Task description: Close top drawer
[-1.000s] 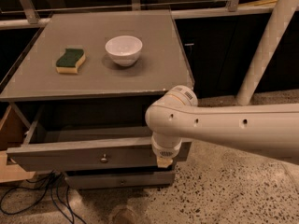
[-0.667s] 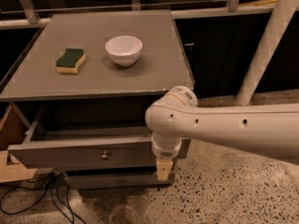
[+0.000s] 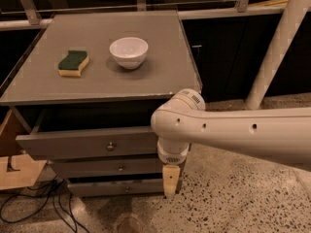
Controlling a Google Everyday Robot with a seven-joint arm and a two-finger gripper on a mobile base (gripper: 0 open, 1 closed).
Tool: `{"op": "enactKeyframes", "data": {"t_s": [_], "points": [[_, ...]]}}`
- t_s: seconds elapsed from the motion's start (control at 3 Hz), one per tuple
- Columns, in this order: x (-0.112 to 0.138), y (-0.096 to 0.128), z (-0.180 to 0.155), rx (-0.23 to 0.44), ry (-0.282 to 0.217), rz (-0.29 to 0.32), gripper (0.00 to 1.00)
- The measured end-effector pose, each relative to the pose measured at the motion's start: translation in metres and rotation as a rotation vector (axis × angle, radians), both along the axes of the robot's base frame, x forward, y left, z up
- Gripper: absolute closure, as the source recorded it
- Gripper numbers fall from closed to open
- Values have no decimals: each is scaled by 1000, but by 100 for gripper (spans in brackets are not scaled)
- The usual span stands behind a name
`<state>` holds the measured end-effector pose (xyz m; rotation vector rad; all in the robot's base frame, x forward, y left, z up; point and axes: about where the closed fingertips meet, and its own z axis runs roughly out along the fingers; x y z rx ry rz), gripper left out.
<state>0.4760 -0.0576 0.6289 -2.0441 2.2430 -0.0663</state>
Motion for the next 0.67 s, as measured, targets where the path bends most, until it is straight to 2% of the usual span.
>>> {"op": "enactKeyframes", "data": {"t_s": [0.33, 0.67], "points": [[0, 0, 0, 0, 0, 0, 24], [2, 0, 0, -4, -1, -3, 55]]}}
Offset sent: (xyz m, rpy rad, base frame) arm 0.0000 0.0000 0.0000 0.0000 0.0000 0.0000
